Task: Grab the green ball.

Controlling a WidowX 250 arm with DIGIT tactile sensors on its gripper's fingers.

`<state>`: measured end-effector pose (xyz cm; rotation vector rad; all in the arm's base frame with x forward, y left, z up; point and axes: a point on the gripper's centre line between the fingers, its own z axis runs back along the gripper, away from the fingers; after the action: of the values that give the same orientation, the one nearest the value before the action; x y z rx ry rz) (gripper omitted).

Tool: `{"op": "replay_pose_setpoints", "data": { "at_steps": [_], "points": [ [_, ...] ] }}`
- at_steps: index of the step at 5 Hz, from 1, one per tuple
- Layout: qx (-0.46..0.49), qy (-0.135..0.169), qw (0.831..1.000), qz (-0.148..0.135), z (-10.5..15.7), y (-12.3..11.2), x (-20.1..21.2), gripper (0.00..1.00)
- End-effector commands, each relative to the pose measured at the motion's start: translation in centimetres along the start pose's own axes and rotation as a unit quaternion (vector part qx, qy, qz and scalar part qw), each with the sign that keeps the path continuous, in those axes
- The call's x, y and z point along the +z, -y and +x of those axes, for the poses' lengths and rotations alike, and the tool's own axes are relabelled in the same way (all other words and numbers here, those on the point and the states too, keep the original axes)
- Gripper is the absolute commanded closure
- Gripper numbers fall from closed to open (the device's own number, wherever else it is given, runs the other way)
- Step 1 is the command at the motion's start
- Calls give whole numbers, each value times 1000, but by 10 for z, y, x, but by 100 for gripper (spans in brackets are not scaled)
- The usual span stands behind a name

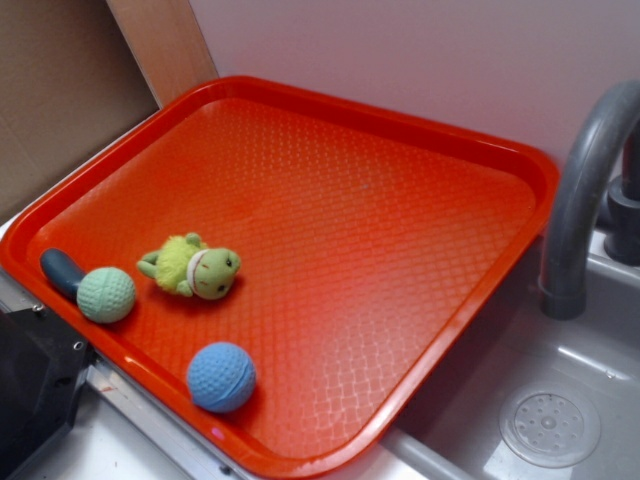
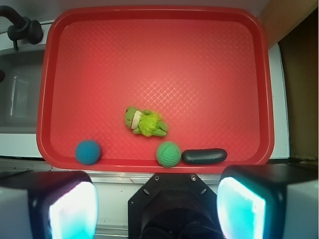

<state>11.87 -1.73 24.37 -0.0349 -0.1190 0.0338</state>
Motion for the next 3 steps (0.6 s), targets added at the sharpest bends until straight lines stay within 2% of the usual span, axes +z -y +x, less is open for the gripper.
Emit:
{"op": "replay_pose_setpoints", "data": {
  "at_steps": [1,2,3],
  "points": [
    [0,0,1000,0,0,0,0,0],
    [-99,9,995,12,24,-17,-53,0],
    [-124,14,992,-3,22,-28,-94,0]
  ]
}}
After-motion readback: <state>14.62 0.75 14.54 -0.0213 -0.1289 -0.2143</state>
